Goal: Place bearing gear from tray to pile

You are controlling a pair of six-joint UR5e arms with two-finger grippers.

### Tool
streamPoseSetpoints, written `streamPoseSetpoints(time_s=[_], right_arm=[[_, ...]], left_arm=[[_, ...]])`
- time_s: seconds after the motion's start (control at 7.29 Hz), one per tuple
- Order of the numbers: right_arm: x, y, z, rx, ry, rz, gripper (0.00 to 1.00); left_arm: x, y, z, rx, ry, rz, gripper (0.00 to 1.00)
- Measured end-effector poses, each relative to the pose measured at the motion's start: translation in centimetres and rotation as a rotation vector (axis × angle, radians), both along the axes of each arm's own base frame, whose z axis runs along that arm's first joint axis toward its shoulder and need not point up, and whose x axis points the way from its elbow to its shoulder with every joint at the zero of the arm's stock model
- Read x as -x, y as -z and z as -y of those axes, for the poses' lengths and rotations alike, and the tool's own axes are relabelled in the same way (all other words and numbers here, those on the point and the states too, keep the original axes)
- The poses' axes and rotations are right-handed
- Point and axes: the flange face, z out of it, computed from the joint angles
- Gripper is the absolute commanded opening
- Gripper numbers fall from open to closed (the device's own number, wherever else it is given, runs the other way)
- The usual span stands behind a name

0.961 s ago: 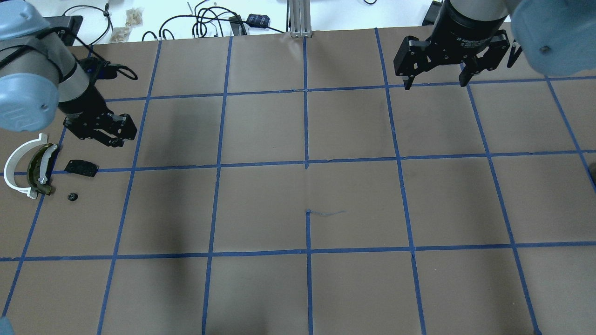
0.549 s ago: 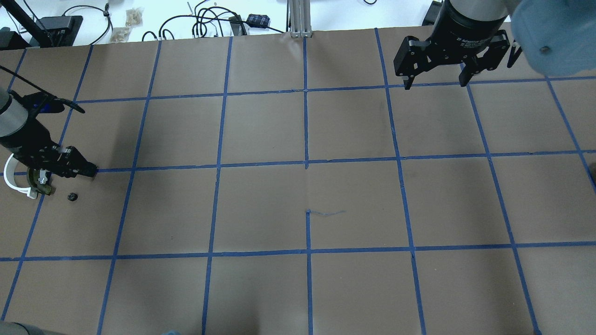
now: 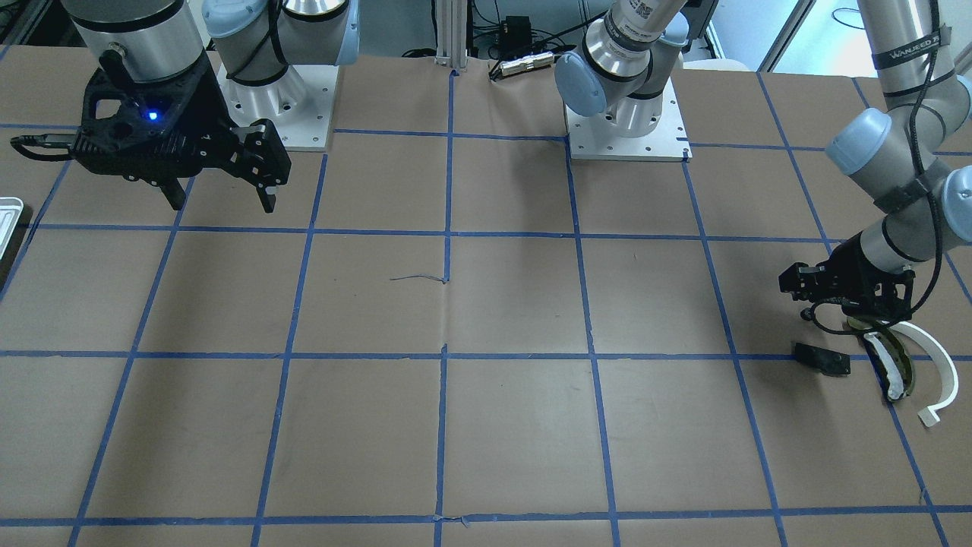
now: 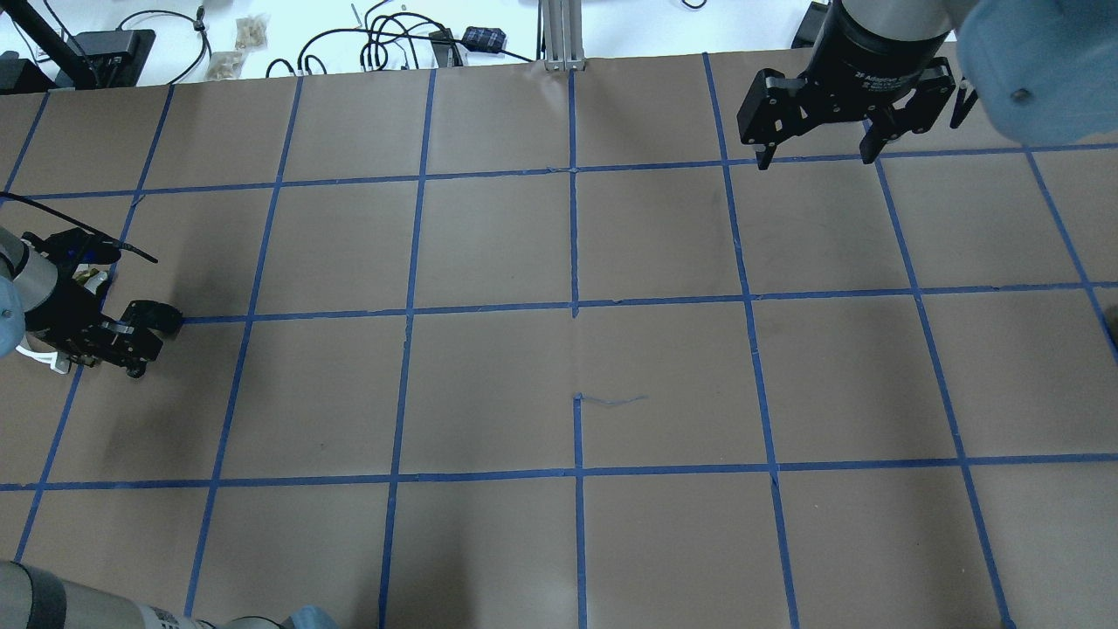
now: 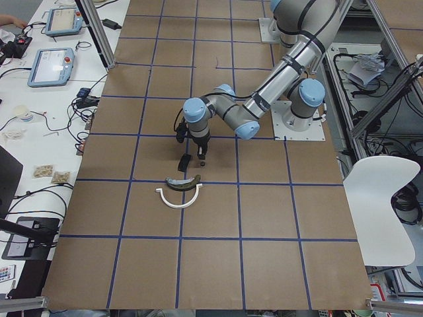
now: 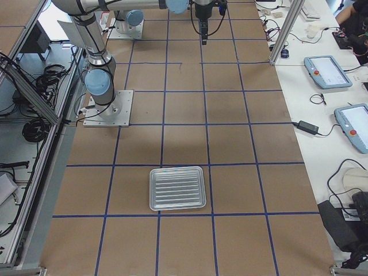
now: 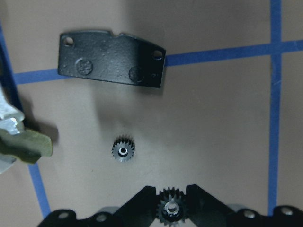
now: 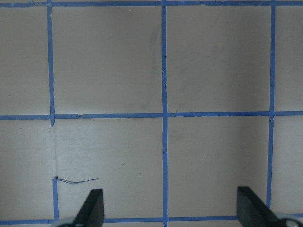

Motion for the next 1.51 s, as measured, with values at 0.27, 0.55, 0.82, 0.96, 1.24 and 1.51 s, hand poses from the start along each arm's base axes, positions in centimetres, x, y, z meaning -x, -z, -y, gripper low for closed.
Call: streamPoseSetpoints(time_s=[0.27,0.55,0.82,0.96,1.24,1.51], right_arm=[[0.0,0.0,0.0,0.0,0.0,0.001,1.0],[0.0,0.0,0.0,-0.001,0.001,0.001,1.0],[0.0,0.0,0.0,-0.001,0.001,0.001,1.0],[0.0,0.0,0.0,-0.001,0.001,0.001,1.0],[0.0,0.0,0.0,-0.001,0.0,0.001,1.0],[0.0,0.0,0.0,-0.001,0.0,0.001,1.0]], left_arm=[[-0.4,1.3,0.7,0.038,0.008,0.013,0.15],[-1.0,2.3,1.4,0.079,0.01,0.044,0.49],[-1.1,2.9,1.5,0.082,0.008,0.045,0.8],[-1.1,2.9,1.5,0.082,0.008,0.046,0.88],[-0.9,1.7,1.5,0.084,0.005,0.054,0.89],[3.1,-4.2,4.0,0.075,0.002,0.048,0.89]])
